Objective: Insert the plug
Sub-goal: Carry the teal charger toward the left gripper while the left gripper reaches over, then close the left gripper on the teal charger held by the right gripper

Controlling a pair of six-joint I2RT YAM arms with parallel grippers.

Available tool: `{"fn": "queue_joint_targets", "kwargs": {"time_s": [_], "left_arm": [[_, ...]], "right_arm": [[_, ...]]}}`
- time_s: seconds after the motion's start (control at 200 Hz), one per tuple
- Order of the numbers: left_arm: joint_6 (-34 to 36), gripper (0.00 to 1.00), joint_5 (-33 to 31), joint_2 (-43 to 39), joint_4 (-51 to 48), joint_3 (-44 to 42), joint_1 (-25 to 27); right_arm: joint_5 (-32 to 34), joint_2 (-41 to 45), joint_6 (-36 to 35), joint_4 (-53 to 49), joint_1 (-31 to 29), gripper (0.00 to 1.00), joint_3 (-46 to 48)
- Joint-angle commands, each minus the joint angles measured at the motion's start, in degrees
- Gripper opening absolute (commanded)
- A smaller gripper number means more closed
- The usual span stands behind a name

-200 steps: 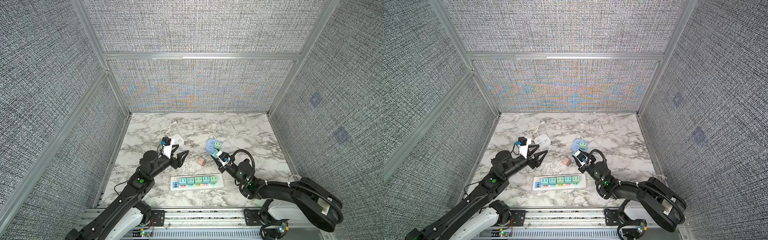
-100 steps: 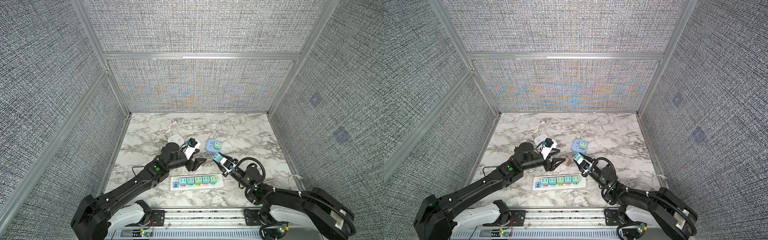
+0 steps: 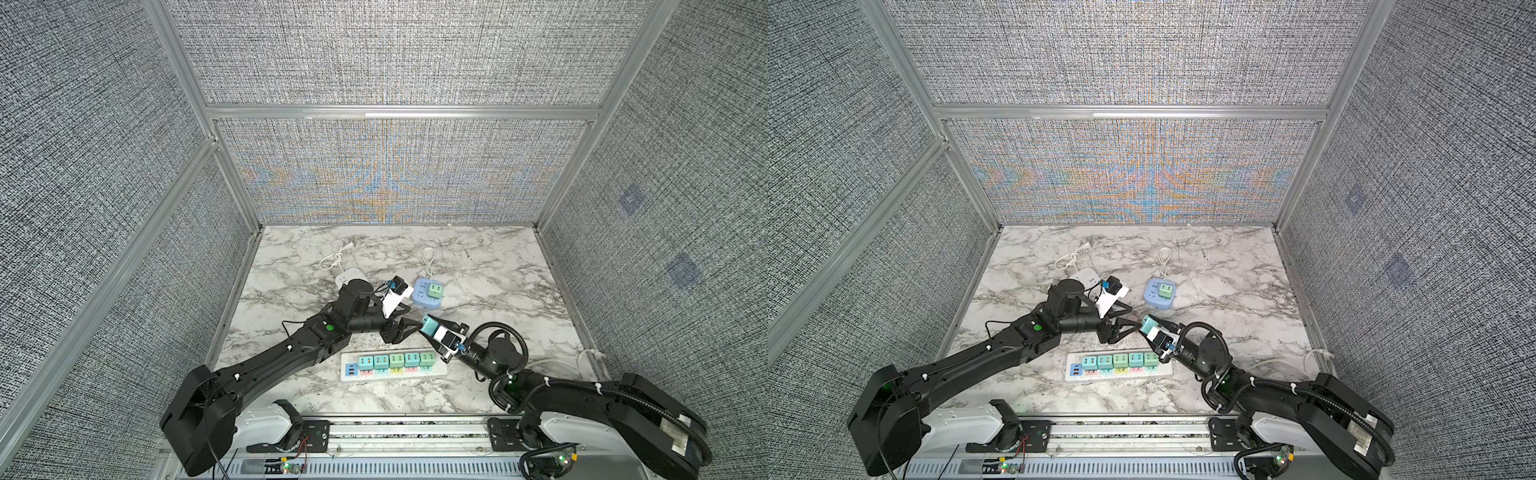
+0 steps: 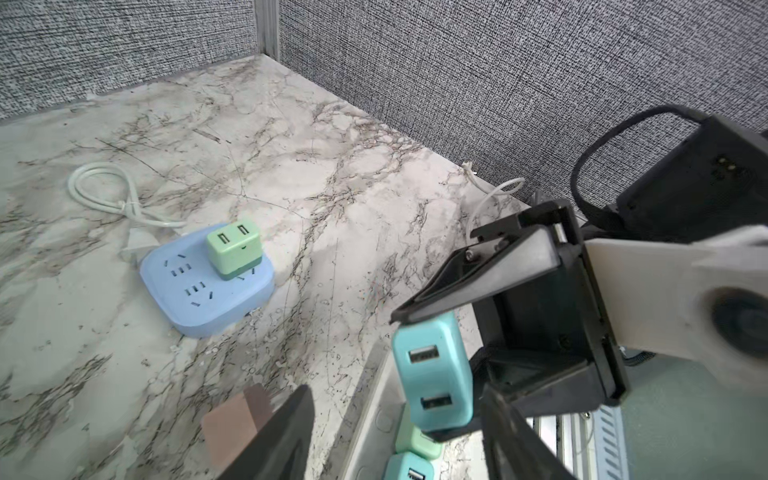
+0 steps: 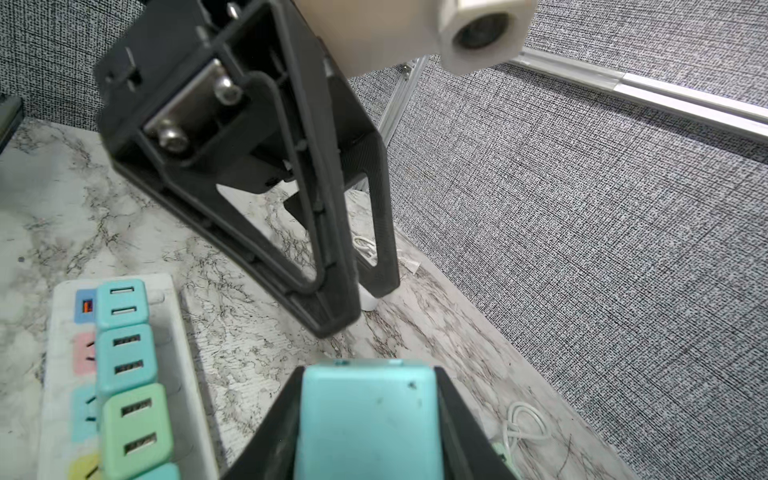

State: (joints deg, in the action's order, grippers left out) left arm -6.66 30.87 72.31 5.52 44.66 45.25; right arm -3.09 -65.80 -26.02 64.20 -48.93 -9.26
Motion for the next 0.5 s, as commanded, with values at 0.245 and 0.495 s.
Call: {"fn": "queue_joint_targets", "kwargs": {"time_s": [0.245, 0.495], "left_arm": [[-0.73, 0.55, 3.44, 6.22, -2.25, 3.48, 1.24], [-0.45, 0.46, 5.1, 8.59, -2.47, 4.92, 1.85]], "right_arm": [[2.65, -2.45, -1.66, 6.13, -1.16, 0.0, -0.13], [3.04, -2.97, -1.75, 6.19, -1.52, 0.0, -0.45]]}}
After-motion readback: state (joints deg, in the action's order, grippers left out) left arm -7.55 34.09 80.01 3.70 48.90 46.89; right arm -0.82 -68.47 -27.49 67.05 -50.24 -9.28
